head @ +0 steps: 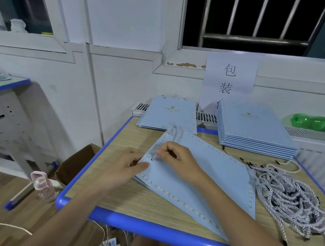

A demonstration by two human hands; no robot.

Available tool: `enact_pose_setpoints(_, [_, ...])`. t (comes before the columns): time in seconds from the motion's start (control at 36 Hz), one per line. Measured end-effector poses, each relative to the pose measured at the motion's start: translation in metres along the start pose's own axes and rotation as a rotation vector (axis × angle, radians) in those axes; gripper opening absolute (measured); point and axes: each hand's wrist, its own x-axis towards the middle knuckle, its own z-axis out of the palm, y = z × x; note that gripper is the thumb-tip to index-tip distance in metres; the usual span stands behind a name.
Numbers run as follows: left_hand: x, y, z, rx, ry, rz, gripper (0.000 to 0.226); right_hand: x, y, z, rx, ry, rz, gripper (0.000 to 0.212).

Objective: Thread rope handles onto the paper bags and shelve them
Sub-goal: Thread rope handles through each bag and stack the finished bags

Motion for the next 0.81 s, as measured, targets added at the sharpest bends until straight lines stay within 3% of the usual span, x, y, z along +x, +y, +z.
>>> enact_pose_setpoints(0.08, [0.001,-0.002,0.006,0.030,0.051,0.059,0.053,-0.001,0.000,0.005,-0.136,-0.066,-0.037,0.015])
enact_pose_setpoints(0.17, [0.007,-0.004,0.010,0.169,-0.011,0.125,0.039,-0.002,0.000,0.009,-0.348,-0.121,-0.178,0.008])
enact_pose_setpoints(0.31, [0.021,0.002,0.010,0.290,-0.061,0.102,0.050,-0.003,-0.007,0.008,-0.286,-0.046,-0.317,0.019])
enact_pose_setpoints(0.42, [0.031,0.011,0.008,0.109,0.039,0.013,0.012,-0.004,-0.005,0.005,-0.274,0.018,-0.402,0.031])
enact_pose_setpoints(0.53, [0.039,0.022,0.001,-0.184,0.210,-0.025,0.021,-0.007,-0.003,0.005,-0.269,0.074,-0.423,0.037])
enact_pose_setpoints(0.58, [0.046,0.024,-0.007,-0.348,0.270,-0.111,0.022,-0.006,0.000,0.005,-0.250,0.141,-0.358,0.035])
enact_pose_setpoints(0.69, [0.061,0.028,-0.033,-0.902,0.326,-0.281,0.013,-0.006,0.011,0.005,-0.352,0.169,-0.066,0.024])
enact_pose_setpoints(0.81, [0.072,0.018,-0.052,-1.089,0.283,-0.395,0.018,-0.005,0.010,0.003,-0.471,0.077,0.035,0.032])
